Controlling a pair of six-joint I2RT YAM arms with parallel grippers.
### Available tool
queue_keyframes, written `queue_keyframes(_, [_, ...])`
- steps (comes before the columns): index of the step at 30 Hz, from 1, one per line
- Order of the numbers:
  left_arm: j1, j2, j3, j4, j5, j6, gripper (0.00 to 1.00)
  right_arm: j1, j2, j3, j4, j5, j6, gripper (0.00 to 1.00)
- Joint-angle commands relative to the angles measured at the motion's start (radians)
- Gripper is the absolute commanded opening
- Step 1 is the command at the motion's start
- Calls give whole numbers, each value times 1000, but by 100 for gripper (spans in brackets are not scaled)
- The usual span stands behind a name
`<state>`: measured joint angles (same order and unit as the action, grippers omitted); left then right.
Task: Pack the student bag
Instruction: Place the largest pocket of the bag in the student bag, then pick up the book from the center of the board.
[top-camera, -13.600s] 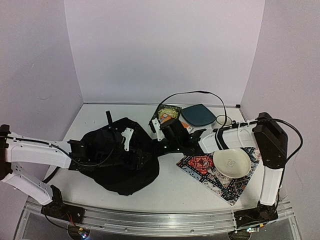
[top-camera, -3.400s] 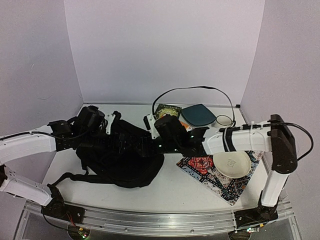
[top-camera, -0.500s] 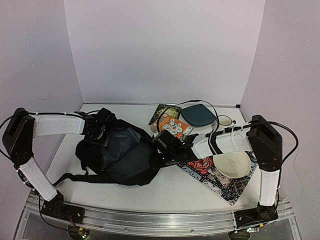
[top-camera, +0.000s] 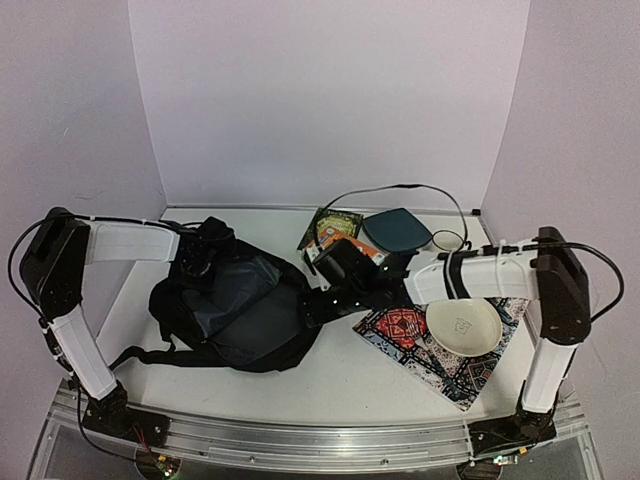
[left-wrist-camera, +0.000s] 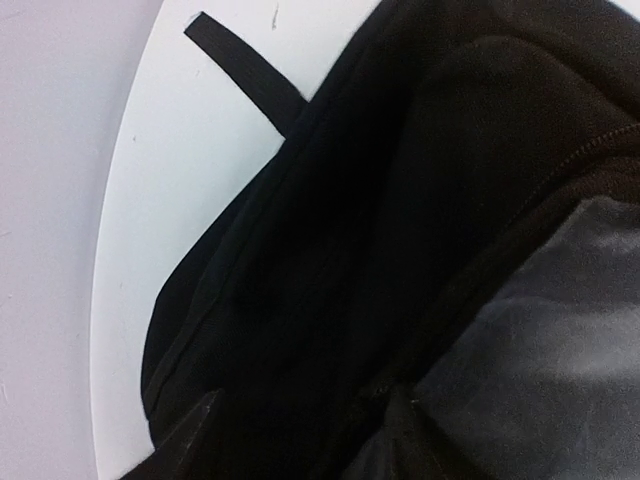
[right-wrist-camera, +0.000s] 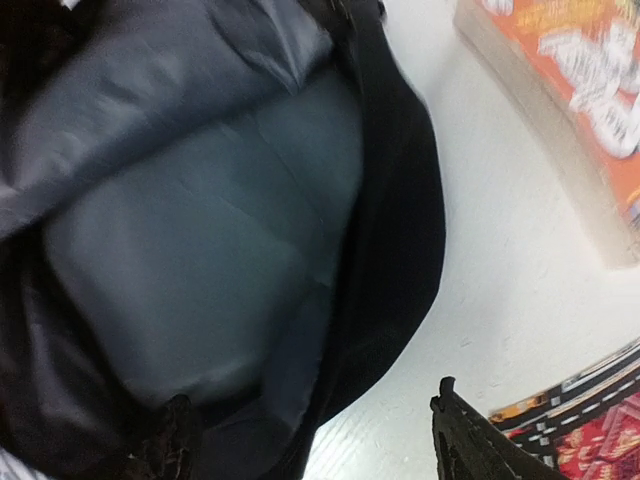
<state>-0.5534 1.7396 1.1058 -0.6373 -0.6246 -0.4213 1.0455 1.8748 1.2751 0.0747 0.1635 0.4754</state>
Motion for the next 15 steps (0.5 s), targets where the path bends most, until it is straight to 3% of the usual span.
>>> queue_keyframes(1, [4, -147, 9, -16, 41, 25, 69, -48, -121, 90, -67, 11, -128, 83])
queue_keyframes(11, [7, -366, 25, -25, 112, 70, 97, -208, -89, 116, -127, 126, -258, 94])
queue_keyframes(15, [15, -451, 31, -25, 153, 108, 100, -250, -41, 139, -129, 171, -307, 98])
